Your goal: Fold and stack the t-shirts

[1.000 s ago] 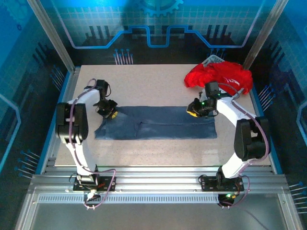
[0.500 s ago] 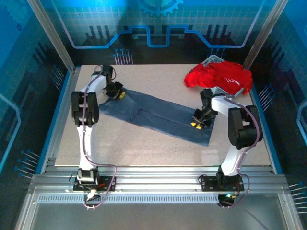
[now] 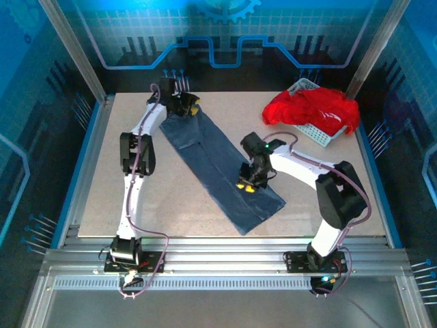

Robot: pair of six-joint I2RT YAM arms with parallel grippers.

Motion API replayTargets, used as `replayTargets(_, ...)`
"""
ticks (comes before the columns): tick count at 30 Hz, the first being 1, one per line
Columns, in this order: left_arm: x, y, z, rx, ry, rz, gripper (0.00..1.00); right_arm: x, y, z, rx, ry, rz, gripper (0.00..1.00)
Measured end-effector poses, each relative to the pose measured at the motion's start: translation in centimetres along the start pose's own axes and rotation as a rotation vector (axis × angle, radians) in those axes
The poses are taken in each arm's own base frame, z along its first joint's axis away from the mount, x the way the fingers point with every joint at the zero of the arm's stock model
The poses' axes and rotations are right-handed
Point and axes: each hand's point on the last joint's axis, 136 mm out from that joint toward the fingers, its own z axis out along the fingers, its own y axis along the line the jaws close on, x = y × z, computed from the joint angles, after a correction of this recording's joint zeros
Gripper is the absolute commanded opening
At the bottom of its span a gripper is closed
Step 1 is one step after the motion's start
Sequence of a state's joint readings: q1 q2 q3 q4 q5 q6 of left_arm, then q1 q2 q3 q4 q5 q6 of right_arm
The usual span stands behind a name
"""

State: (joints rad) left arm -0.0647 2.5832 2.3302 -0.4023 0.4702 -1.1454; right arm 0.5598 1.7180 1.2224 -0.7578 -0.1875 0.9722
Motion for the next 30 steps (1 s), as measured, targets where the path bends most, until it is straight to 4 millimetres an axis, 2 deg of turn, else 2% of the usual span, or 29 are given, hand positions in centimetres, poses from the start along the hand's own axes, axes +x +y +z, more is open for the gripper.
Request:
replayTargets(1,0.6,-0.5,-1.4,-0.008,-0.008,-0.003,0.31,-1.0,0.8,-0.8,-0.031,-0.027,-0.021,0.29)
replayTargets(5,3.6,-3.3,-9.5,-0.002,-0.065,0.003,0.16,-6.0,4.5,-3.0,-0.141,-0.122,-0.135,0.28)
replayTargets(7,4.9,-3.2,-12.7,0.007,-0.092,-0.011,0.10,-8.7,7.0,-3.0,-0.189,-0.152,-0.198,0.28)
replayTargets(9,5.7,-1.1,-13.8,-0.011,-0.101,-0.066,0.08,-11.1,9.4,-1.9,-0.229,-0.155,-0.258,0.28)
replayTargets(11,5.8,2.4,-12.7,-0.046,-0.098,-0.146,0.08,-12.6,10.9,-0.2,-0.246,-0.144,-0.293,0.28)
replayTargets(15,5.1,13.0,-8.0,-0.213,-0.072,-0.343,0.08,-14.2,11.3,3.6,-0.233,-0.098,-0.306,0.27)
replayTargets(16,5.0,14.8,-7.2,-0.246,-0.067,-0.376,0.08,-14.3,11.1,4.5,-0.223,-0.084,-0.299,0.27)
replayTargets(17,5.0,15.4,-6.6,-0.241,-0.038,-0.396,0.08,-14.3,10.6,5.4,-0.210,-0.068,-0.291,0.27)
replayTargets(19,4.0,14.4,-6.6,-0.218,-0.061,-0.388,0.08,-14.1,9.7,6.8,-0.180,-0.035,-0.269,0.27)
replayTargets(22,2.8,13.3,-5.4,-0.197,-0.067,-0.370,0.08,-14.0,8.3,8.0,-0.146,-0.004,-0.226,0.27)
replayTargets(24,2.5,13.0,-4.0,-0.189,-0.049,-0.362,0.08,-14.1,7.8,7.8,-0.140,-0.008,-0.198,0.27)
replayTargets(27,2.3,11.2,-1.8,-0.159,-0.017,-0.334,0.08,-14.0,6.2,7.4,-0.136,-0.009,-0.138,0.27)
replayTargets(30,3.0,9.0,1.0,-0.123,0.027,-0.287,0.09,-13.7,4.4,6.8,-0.138,-0.010,-0.064,0.27)
